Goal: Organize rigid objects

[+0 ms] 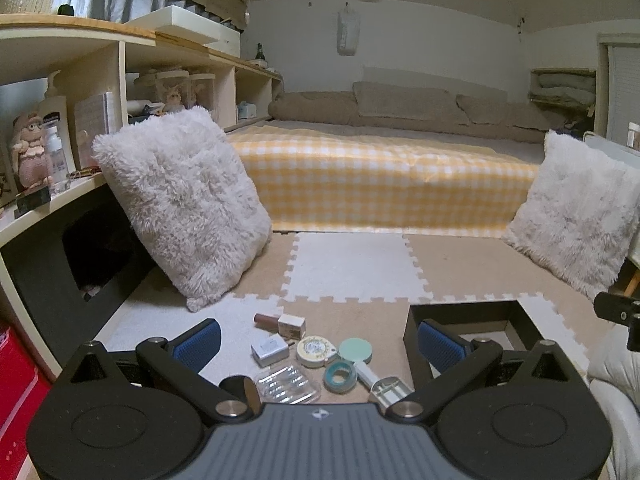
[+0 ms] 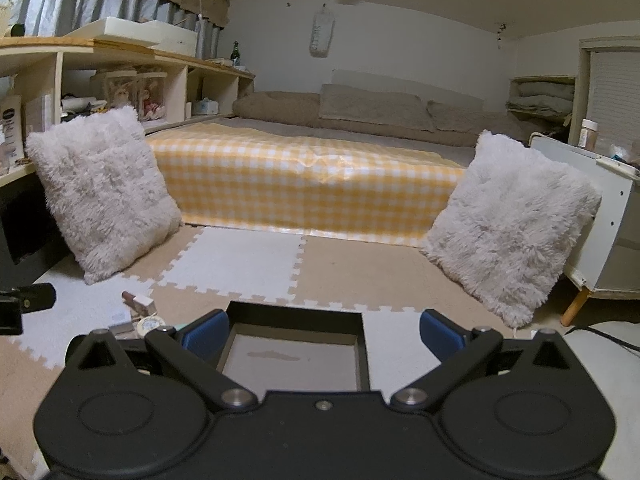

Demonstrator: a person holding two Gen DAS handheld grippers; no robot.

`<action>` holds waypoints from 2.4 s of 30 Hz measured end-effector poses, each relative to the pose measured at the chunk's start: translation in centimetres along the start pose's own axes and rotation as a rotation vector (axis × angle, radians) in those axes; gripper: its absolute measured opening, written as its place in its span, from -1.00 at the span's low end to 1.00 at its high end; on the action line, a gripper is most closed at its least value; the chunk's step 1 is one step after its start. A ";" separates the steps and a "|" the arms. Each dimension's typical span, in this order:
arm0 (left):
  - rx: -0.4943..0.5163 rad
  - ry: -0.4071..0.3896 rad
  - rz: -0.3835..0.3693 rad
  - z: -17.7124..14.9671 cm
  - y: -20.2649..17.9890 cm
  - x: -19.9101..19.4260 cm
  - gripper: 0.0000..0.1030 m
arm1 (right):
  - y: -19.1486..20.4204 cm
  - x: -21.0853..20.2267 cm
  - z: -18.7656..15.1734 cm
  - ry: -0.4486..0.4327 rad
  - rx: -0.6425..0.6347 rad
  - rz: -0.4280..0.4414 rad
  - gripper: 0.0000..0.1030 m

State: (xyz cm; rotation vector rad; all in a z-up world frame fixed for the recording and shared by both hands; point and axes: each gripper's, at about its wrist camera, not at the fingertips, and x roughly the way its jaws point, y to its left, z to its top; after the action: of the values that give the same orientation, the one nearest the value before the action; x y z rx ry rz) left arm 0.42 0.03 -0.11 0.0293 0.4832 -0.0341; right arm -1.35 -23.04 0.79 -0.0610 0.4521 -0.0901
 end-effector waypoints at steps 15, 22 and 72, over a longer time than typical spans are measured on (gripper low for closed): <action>-0.068 -0.012 0.022 4.2 2.8 3.0 1.00 | -5.9 4.9 2.5 0.003 0.148 -0.060 1.00; -0.088 0.122 0.028 5.0 4.1 8.0 1.00 | -9.7 8.6 2.3 0.019 0.215 -0.147 1.00; -0.178 0.793 0.140 -4.7 10.2 24.2 0.06 | -9.0 22.5 -2.5 0.594 0.191 0.163 -0.90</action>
State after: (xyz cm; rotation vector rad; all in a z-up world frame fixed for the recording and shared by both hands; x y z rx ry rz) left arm 20.06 9.74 -15.28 -0.1029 1.2741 0.1651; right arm 17.04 -34.33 -10.45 0.1963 1.0369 0.0122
